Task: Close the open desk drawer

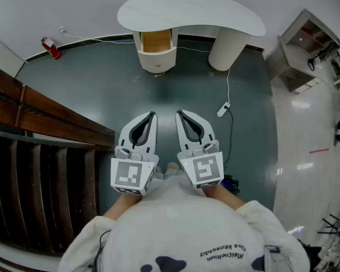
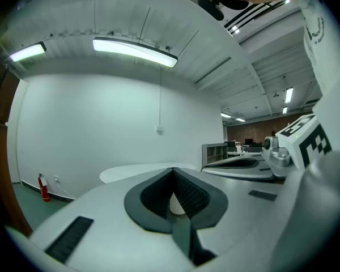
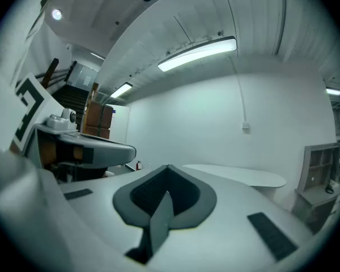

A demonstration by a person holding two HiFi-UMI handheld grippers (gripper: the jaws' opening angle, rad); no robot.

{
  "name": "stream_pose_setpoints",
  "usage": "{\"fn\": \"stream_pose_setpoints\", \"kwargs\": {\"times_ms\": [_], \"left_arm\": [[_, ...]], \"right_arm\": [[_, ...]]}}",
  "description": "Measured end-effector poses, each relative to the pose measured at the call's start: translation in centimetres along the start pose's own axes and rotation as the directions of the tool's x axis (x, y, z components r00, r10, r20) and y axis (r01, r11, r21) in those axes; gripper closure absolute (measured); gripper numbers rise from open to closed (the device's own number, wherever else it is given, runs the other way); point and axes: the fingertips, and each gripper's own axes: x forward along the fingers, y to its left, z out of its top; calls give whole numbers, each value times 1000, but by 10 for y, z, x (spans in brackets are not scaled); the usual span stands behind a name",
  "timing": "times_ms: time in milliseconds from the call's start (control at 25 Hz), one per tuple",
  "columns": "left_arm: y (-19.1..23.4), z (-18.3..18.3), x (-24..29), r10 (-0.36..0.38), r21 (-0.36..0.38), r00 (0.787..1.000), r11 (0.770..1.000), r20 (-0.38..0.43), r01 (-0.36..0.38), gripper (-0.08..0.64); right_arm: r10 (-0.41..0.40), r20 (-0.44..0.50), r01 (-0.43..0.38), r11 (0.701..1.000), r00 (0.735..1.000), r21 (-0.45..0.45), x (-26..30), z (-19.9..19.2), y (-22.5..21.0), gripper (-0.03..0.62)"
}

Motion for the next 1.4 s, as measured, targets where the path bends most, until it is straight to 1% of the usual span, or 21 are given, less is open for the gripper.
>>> {"fn": "stream_pose_setpoints", "kwargs": {"times_ms": [120, 360, 480, 600, 840, 1080, 1280, 1400], "left_arm": [[-4, -1, 5, 14, -4, 1000, 1000, 2, -14, 551], [-11, -2, 7, 42, -7, 999, 999, 2, -42, 551], [-8, -4, 7, 50, -5, 999, 999, -5, -50, 551], [-2, -8, 11, 56, -16, 998, 998, -13, -56, 551], [7, -12, 25, 35, -28, 999, 999, -13, -35, 551], [29, -8, 52, 14, -40, 1000, 999, -2, -14, 551], [56, 0, 80, -16, -42, 1000, 999, 2, 16, 551], [75, 2, 97, -39, -40, 999, 998, 4, 39, 551]], "right_arm": [[6, 7, -6, 1000, 1000, 15, -2, -4, -5, 577], [14, 25, -15, 1000, 1000, 15, -5, -7, -13, 577], [3, 12, -3, 1000, 1000, 31, -1, -12, -15, 577], [0, -7, 0, 1000, 1000, 28, 6, -17, -17, 577], [-19, -1, 19, 1000, 1000, 1, 20, -21, -23, 577], [-13, -7, 13, 1000, 1000, 22, 51, -20, -31, 575], [-28, -4, 28, 999, 1000, 38, 88, -13, -42, 577], [-55, -6, 55, 998, 998, 43, 111, -11, -50, 577]]}}
